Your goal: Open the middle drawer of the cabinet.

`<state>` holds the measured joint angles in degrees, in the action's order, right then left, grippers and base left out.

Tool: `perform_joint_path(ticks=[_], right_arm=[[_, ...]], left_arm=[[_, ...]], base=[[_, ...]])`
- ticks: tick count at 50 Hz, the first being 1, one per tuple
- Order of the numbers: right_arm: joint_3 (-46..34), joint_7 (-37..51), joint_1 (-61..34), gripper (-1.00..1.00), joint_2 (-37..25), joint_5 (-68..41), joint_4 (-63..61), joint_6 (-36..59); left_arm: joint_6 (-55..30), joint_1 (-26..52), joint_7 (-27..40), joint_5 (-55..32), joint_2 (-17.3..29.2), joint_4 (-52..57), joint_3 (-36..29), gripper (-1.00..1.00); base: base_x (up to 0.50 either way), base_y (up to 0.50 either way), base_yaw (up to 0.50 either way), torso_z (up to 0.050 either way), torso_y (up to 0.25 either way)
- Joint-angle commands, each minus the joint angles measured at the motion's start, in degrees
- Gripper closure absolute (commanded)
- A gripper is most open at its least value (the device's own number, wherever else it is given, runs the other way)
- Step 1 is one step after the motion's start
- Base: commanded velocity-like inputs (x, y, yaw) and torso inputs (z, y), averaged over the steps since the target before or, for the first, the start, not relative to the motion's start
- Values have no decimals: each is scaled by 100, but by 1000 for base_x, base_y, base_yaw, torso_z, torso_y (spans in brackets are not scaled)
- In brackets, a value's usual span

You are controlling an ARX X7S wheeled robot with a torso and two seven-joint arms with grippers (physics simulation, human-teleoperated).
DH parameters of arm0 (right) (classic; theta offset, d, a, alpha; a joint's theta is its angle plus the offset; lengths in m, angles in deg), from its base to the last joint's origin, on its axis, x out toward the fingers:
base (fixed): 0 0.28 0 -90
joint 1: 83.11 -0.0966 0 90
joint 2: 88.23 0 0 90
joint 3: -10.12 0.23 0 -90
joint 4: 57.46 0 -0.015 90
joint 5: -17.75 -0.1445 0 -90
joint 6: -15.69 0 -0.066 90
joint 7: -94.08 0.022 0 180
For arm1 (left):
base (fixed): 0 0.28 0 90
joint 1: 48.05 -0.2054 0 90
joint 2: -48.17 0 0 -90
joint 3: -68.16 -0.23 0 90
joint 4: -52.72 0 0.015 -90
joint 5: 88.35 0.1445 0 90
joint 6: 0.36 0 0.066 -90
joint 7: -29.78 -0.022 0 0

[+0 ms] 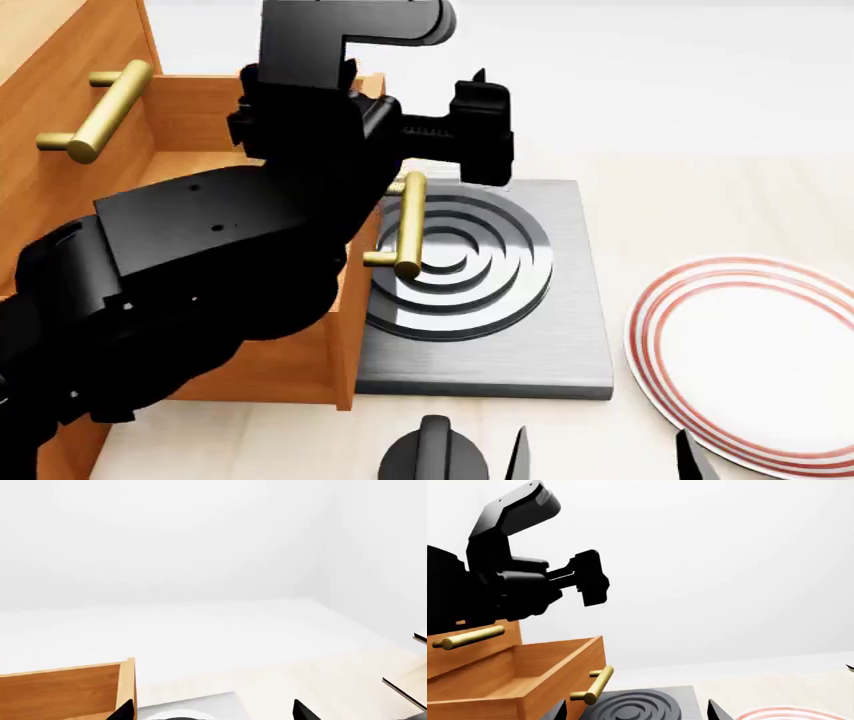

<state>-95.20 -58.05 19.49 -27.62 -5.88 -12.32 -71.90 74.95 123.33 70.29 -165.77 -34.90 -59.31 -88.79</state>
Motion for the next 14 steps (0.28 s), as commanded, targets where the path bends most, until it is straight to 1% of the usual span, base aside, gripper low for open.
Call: perform_joint_path(ticks=[1,6,10,11,14], right_arm=[[-6,16,10,-100,-17,2,-14,-15],[2,23,6,-100,-23,-9,-9,-20],[0,18,-2,-100,-24,-14,13,-32],[4,21,-3,-100,-29,-19,10,-30],[-4,18,0,-100,-29,-23,7,-41]], left_arm=[[88,225,25,95,10,54,30,-100],[146,183,7,120,66,121,34,-100],[312,106,1,263,258,466,30,-100],[377,117,61,410,364,678,-8,-100],[480,118,81,469,551,981,47,-100]], base=[[0,0,0,0,0],[0,0,0,0,0],[0,0,0,0,0],[0,0,0,0,0],[0,0,0,0,0]])
